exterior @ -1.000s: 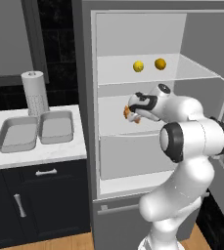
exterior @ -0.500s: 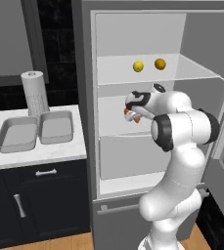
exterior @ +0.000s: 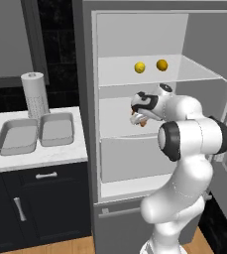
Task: Place one lemon and one chicken drumstick in each tupperware on the nearby counter, to pack two identical lunches.
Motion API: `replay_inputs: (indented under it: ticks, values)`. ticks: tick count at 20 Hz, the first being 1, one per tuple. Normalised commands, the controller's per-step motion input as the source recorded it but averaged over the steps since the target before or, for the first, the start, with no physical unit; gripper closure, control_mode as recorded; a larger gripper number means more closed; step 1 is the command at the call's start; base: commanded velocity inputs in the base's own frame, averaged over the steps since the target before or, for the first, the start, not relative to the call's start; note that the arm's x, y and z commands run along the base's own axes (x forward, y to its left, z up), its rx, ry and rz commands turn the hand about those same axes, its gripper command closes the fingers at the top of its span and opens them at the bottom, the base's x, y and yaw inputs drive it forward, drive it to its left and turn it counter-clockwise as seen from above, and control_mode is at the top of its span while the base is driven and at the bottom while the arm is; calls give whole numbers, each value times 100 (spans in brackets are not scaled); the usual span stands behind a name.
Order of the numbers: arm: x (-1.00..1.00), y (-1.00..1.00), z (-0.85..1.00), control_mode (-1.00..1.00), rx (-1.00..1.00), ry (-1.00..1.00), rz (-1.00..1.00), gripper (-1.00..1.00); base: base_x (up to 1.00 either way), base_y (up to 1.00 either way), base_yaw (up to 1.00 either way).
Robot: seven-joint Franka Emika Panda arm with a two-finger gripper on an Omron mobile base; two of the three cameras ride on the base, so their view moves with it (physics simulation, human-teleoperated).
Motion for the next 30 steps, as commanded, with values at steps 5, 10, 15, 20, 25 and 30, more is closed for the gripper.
replay_inputs:
  ticks: [5, 10, 15, 20, 25, 30]
  values:
    - [-100, -1, 40, -100, 0, 0, 0, 100, 0, 0, 0]
    - [-100, 0, 68, -100, 1, 1, 0, 100, 0, 0, 0]
    - [-100, -2, 68, -100, 1, 3, -3, 100, 0, 0, 0]
    - [-100, -16, 35, -100, 0, 5, -7, 100, 0, 0, 0]
    - [-100, -20, 24, -100, 0, 7, -7, 100, 0, 0, 0]
    - [-60, -6, 3, 100, 0, 5, -4, 100, -40, 0, -1]
